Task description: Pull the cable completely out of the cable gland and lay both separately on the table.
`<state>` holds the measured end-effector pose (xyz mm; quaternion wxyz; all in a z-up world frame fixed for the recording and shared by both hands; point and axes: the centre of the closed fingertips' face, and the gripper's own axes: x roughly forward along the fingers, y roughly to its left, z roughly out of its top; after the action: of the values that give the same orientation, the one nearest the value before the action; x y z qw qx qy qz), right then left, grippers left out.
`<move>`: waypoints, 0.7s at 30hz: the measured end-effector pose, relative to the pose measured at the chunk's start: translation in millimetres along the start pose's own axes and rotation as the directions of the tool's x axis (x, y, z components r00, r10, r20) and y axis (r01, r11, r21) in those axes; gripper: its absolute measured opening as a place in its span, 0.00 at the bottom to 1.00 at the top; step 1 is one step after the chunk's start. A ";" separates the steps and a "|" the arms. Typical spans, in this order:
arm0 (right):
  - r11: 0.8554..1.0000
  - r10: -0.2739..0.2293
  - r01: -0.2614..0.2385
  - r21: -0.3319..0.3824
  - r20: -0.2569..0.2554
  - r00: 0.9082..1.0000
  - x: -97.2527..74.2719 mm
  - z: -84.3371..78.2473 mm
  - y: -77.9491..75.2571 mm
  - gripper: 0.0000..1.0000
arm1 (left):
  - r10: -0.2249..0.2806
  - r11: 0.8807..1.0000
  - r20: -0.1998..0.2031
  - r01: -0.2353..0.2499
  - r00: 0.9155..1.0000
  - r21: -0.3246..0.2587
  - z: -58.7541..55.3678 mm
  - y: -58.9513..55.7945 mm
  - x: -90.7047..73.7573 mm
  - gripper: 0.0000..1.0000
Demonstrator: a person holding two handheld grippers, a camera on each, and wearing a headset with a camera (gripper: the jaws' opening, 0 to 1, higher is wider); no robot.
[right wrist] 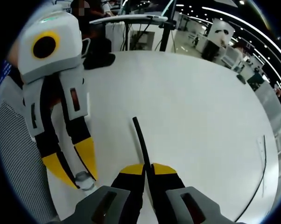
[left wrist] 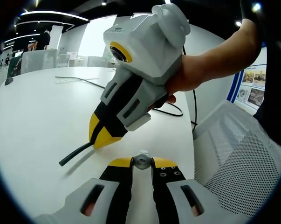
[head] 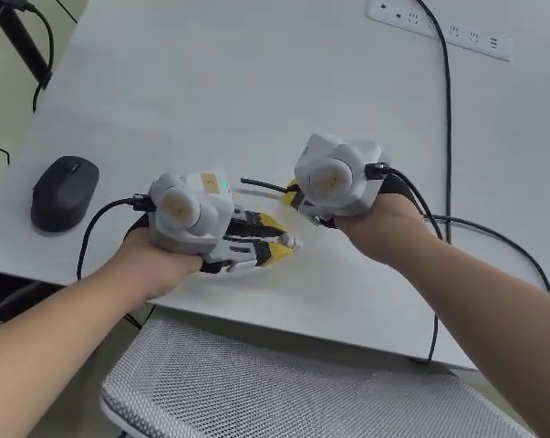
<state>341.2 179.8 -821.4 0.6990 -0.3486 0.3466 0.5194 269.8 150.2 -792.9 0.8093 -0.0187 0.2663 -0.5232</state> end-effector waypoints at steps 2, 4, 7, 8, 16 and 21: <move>1.000 0.001 -0.001 -0.001 -0.001 1.000 0.4 -0.4 1.2 0.00 | 0.003 1.000 -0.008 -0.003 1.000 0.004 -3.2 1.1 0.7 0.15; 1.000 0.002 -0.002 0.001 -0.003 1.000 1.2 -0.9 1.9 0.00 | 0.003 1.000 -0.009 -0.003 1.000 0.000 -4.5 1.9 0.7 0.15; 1.000 0.004 -0.004 0.014 -0.001 1.000 1.1 -1.0 0.4 0.00 | 0.008 1.000 -0.013 -0.008 1.000 -0.002 -7.0 3.7 0.6 0.15; 1.000 0.004 -0.004 0.013 0.001 1.000 1.5 -1.0 0.4 0.00 | 0.009 1.000 -0.017 -0.009 1.000 -0.003 -8.3 4.1 0.3 0.15; 1.000 0.011 -0.011 0.019 0.011 1.000 1.5 -1.3 0.4 0.01 | 0.026 1.000 -0.028 -0.026 0.999 -0.004 -11.9 7.9 -1.1 0.15; 1.000 0.015 -0.015 0.025 0.016 1.000 1.3 -1.3 -0.1 0.01 | 0.036 0.999 -0.032 -0.036 0.999 -0.001 -13.3 9.8 -0.9 0.15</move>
<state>341.4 179.3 -823.2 0.7022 -0.3330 0.3503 0.5229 271.7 158.7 -806.9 0.8142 -0.0061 0.2798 -0.5087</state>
